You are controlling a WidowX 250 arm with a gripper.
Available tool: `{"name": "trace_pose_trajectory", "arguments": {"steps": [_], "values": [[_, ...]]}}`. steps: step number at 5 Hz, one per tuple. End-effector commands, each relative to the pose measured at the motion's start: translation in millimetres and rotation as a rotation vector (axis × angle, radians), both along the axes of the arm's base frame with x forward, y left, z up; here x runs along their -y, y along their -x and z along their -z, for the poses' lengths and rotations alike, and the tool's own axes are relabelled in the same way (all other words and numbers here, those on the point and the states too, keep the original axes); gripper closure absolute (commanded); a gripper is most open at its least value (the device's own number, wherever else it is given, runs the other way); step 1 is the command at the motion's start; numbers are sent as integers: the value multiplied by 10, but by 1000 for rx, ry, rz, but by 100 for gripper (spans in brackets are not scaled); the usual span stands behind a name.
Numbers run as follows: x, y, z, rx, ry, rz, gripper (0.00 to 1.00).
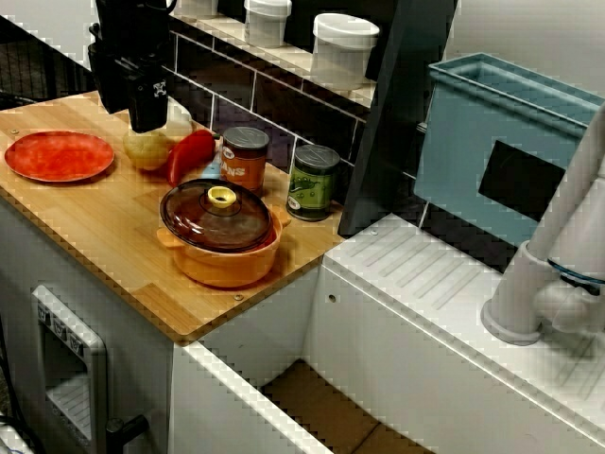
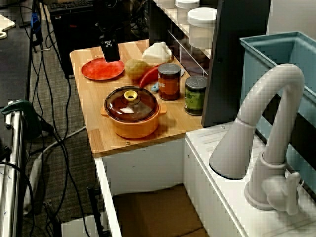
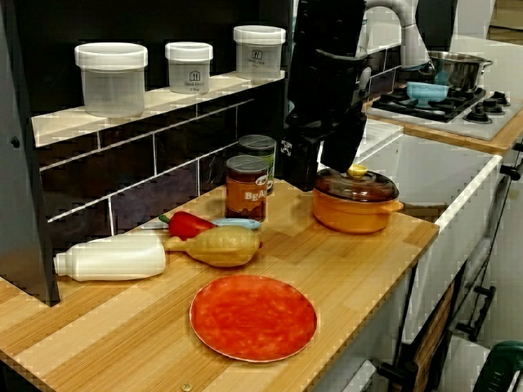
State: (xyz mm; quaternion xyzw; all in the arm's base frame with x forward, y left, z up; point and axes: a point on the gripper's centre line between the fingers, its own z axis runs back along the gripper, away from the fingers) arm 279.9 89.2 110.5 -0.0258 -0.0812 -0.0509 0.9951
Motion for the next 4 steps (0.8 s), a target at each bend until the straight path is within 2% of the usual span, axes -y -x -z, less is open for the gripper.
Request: {"name": "trace_pose_trajectory", "arguments": {"steps": [1,3,4], "values": [[-19,13,-95,29,-14,-3,0],[-19,13,-95,29,-14,-3,0],[-71,-4,-32,48,-45,7,0]]}}
